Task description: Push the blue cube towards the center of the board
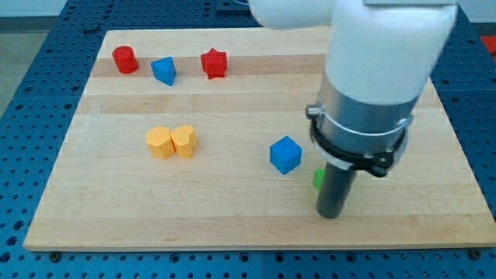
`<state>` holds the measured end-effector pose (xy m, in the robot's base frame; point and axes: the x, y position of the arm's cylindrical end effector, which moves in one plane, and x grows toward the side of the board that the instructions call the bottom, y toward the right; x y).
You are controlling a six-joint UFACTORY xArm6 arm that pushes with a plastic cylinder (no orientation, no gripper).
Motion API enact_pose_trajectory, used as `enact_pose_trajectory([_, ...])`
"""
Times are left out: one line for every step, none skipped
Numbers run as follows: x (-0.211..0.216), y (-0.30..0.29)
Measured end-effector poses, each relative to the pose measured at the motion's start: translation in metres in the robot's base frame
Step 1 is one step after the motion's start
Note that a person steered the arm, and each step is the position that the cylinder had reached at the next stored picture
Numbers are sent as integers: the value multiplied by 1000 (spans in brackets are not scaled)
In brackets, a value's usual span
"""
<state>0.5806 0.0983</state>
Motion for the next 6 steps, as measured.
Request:
enact_pose_trajectory([0,9])
enact_pose_trajectory([1,-20])
enact_pose_trajectory([-27,-61])
enact_pose_trajectory([-52,-62])
enact_pose_trajectory([-72,-62])
enact_pose_trajectory([-102,-62])
